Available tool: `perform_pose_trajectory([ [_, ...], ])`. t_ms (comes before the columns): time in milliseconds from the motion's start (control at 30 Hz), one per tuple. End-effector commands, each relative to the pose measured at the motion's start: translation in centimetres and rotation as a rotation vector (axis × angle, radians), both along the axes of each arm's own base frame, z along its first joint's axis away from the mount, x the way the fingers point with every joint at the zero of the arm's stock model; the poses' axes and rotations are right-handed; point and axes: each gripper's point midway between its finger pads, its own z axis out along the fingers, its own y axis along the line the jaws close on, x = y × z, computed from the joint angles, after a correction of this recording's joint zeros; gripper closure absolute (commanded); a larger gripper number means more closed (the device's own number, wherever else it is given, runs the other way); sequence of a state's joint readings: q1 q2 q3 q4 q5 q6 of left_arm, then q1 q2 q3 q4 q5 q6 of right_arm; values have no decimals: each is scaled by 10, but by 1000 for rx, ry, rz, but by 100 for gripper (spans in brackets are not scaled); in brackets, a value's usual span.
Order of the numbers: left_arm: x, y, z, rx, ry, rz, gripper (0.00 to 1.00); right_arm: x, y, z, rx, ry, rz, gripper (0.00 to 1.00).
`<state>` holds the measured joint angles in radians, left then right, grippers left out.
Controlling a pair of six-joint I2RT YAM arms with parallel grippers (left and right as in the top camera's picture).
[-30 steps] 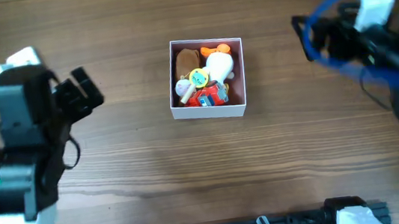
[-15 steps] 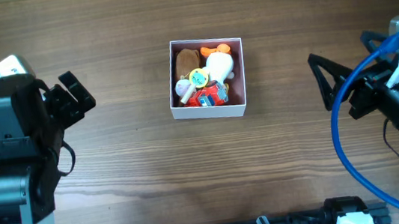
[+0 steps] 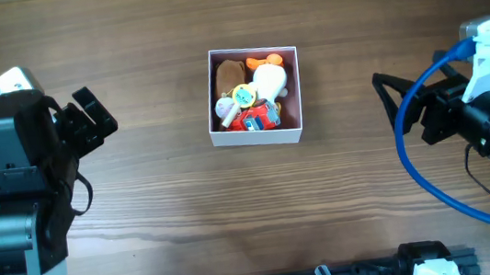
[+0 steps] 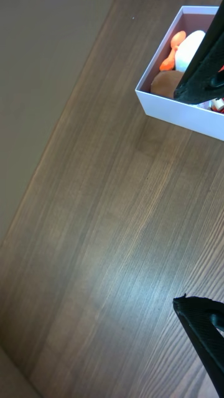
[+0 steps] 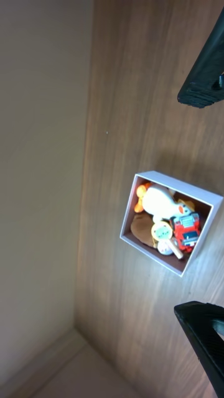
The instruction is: Pack container
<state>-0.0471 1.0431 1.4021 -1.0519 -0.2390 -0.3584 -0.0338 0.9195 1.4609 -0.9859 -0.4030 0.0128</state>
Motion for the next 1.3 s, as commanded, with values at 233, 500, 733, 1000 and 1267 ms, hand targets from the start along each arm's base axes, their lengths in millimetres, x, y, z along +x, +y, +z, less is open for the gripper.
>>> perform_pose_trajectory([
  [233,0,4,6,-5,-16,27,0,-34,-8,-28,-191,-199,7,0],
  [500,0,4,6,-5,-16,27,0,-44,-19,-127,-212,-208,-47,0],
  [733,0,4,6,-5,-16,27,0,-39,-19,-194,-210,-201,-43,0],
  [1000,0,4,6,-5,-16,27,0,-37,-19,-234,-210,-186,-42,0],
  [1267,0,4,6,-5,-16,27,0,-37,-19,-256,-209,-183,-41,0],
])
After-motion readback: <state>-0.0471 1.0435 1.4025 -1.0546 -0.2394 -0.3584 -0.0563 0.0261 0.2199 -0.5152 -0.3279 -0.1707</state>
